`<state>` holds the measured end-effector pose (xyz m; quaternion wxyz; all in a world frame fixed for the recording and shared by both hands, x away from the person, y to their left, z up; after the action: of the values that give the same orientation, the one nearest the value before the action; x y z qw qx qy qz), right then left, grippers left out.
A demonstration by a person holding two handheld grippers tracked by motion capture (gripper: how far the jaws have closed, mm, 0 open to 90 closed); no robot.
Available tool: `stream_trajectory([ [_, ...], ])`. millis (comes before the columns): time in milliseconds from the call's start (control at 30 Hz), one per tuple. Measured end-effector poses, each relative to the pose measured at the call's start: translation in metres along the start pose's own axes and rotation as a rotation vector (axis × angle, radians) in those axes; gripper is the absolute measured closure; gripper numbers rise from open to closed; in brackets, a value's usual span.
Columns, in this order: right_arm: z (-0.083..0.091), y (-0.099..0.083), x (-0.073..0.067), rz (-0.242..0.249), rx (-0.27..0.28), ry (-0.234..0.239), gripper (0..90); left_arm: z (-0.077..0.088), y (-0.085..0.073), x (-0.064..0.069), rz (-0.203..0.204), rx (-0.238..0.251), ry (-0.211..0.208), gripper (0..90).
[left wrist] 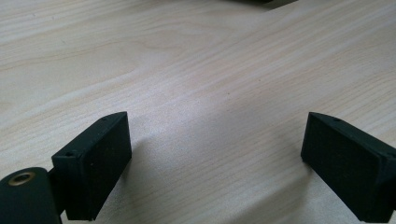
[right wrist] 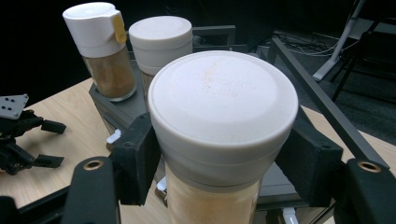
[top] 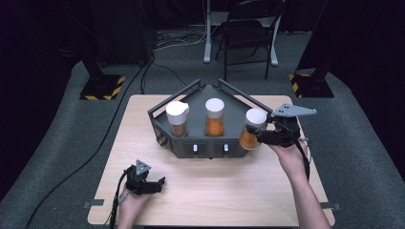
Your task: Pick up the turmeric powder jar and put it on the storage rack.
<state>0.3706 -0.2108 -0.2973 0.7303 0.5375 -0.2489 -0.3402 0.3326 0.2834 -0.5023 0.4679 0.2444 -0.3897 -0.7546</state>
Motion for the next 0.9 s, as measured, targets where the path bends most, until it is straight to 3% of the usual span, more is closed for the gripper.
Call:
stream_trajectory([
  [900,-0.044,0.011,0.018,-0.052,0.006,-0.09,33.6,0.0,0.0,0.0,0.0,0.0,0.0,8.5],
])
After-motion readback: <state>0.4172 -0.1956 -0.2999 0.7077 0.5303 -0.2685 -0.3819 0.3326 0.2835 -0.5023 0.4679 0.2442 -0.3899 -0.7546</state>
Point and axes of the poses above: each handheld gripper's, and its own axes: z roughly backward along the jaws, y roughly out of its top, x roughly to its right, the point moved 9 cm from there along -z, roughly forward along the jaws, and after that the axes turned 7 degrees about x, right-handed, at the moved point
